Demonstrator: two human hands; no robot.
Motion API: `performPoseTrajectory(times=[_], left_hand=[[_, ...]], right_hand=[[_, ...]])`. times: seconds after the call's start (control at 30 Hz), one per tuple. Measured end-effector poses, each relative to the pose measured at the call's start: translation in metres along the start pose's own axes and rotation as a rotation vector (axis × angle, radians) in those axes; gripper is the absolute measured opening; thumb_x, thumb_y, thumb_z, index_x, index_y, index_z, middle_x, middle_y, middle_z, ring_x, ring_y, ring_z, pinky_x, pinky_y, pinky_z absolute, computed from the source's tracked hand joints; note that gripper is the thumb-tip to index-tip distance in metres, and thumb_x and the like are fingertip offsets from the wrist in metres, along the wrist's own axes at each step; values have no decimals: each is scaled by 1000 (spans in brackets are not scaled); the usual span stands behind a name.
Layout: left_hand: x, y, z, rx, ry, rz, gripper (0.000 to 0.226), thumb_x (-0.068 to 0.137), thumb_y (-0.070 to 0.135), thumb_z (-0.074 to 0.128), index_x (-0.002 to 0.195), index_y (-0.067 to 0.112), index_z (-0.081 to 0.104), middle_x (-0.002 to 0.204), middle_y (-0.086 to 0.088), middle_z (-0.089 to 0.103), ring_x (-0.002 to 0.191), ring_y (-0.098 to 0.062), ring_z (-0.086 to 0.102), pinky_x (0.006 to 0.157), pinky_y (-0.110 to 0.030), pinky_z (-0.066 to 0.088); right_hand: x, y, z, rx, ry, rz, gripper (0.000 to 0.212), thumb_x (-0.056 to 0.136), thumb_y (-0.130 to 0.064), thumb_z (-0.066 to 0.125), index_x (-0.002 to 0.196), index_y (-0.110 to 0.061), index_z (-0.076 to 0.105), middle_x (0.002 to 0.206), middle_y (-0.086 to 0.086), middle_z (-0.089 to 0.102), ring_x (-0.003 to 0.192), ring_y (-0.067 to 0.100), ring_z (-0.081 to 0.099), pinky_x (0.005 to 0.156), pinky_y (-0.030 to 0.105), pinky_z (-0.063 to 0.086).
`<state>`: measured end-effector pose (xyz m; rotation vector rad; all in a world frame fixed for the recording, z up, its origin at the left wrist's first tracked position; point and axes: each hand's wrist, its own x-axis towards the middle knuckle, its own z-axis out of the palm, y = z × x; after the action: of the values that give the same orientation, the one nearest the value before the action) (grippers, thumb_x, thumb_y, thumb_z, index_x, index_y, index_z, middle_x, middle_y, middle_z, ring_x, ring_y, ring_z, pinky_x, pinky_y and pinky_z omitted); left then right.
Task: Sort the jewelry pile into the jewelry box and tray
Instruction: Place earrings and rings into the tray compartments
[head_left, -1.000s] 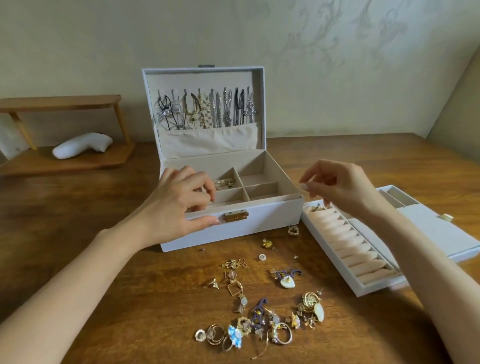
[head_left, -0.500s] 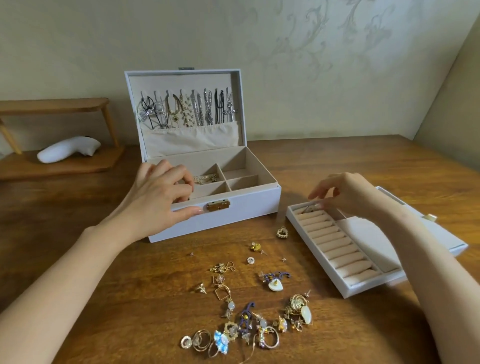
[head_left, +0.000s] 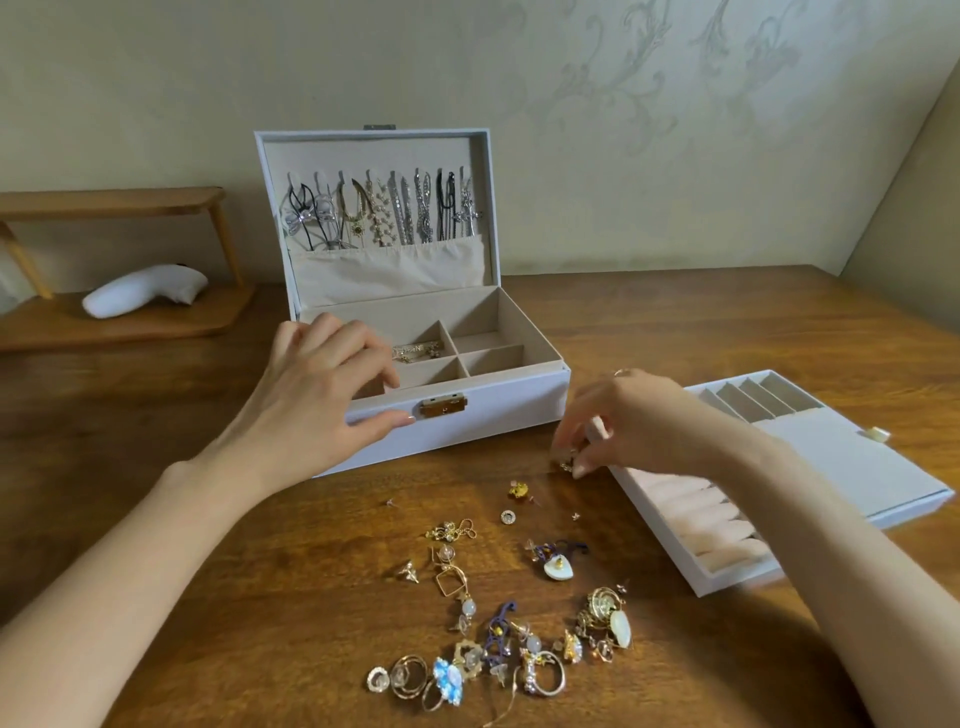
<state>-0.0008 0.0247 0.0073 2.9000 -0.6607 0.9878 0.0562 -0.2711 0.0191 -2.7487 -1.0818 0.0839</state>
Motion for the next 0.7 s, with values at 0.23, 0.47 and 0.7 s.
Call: performPoseTrajectory(times=[0.23, 0.47, 0.7], left_hand=[[5, 75, 9, -381, -62, 143, 19, 84, 37, 57, 92, 19, 61, 83, 10, 57, 79, -1, 47, 74, -14, 41], [33, 93, 8, -610, -394, -73, 12, 84, 32, 68, 91, 27, 59, 85, 17, 58, 78, -1, 56, 68, -15, 44], [20, 150, -14, -688, -666, 432, 52, 82, 44, 68, 130, 32, 51, 136, 9, 43, 129, -7, 34, 112, -30, 22]], right_hand=[[6, -4, 6, -25, -51, 96, 16, 77, -30, 77, 89, -32, 67, 89, -15, 61, 86, 7, 56, 63, 19, 41], [5, 0, 5, 117, -18, 45, 19, 78, -25, 75, 79, -27, 56, 82, -9, 59, 75, 9, 53, 63, 25, 45], [-1, 26, -1, 483, 195, 51, 19, 73, -9, 77, 74, -19, 60, 72, -6, 63, 57, 1, 47, 55, 14, 39]])
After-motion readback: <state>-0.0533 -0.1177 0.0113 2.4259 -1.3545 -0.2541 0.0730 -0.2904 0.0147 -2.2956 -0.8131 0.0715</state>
